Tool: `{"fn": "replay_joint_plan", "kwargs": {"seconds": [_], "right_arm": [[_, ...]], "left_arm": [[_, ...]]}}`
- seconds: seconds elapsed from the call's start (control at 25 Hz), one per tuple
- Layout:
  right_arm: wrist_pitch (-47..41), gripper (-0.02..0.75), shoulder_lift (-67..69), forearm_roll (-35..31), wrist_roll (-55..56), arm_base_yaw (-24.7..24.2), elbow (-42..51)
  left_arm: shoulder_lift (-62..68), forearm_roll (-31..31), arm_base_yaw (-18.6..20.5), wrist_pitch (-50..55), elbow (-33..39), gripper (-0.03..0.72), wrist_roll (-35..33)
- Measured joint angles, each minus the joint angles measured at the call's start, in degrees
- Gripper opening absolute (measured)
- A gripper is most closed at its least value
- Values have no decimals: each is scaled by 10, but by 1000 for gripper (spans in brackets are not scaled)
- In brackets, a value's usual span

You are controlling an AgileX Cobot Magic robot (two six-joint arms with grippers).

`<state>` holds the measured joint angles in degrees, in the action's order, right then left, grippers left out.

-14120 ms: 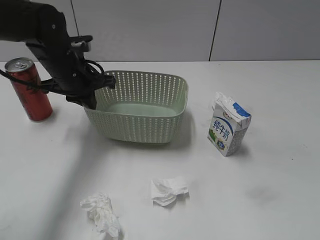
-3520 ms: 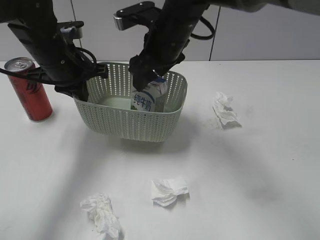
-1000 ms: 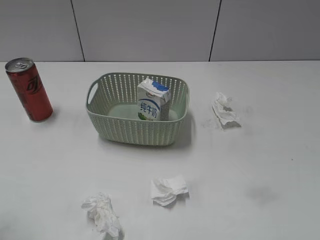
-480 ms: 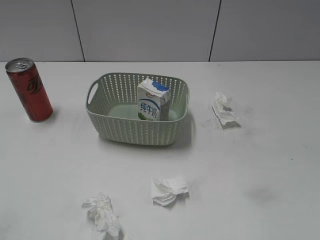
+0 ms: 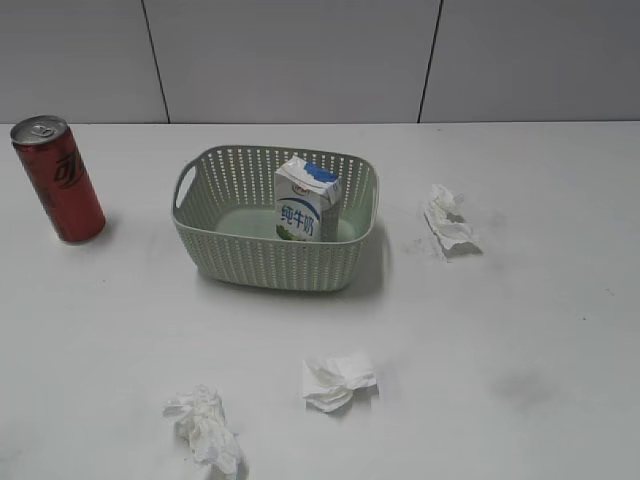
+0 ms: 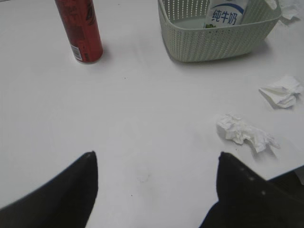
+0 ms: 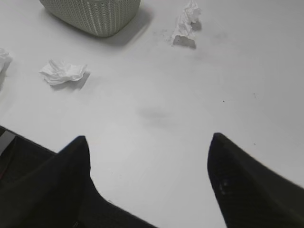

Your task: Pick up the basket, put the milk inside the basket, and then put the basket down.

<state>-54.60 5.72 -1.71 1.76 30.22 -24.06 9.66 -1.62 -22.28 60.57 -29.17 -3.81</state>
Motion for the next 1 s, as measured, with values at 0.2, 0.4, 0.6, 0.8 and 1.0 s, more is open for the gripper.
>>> {"fn": "replay_joint_plan", "kwargs": {"seconds": [0.2, 0.4, 0.6, 0.8, 1.0], "right_arm": [[0, 581, 0, -1, -1, 0, 0], [1, 580, 0, -1, -1, 0, 0], [1, 580, 0, -11, -1, -29, 0], [2, 580, -16, -24, -1, -142, 0], [3, 580, -56, -24, -1, -238, 0]], "left_arm": [[1, 0, 0, 0, 0, 589, -1], [1, 0, 0, 0, 0, 589, -2], [-2, -1, 13, -1, 0, 589, -2], [-34, -1, 81, -3, 0, 575, -2], [-68, -1, 155, -3, 0, 547, -2]]}}
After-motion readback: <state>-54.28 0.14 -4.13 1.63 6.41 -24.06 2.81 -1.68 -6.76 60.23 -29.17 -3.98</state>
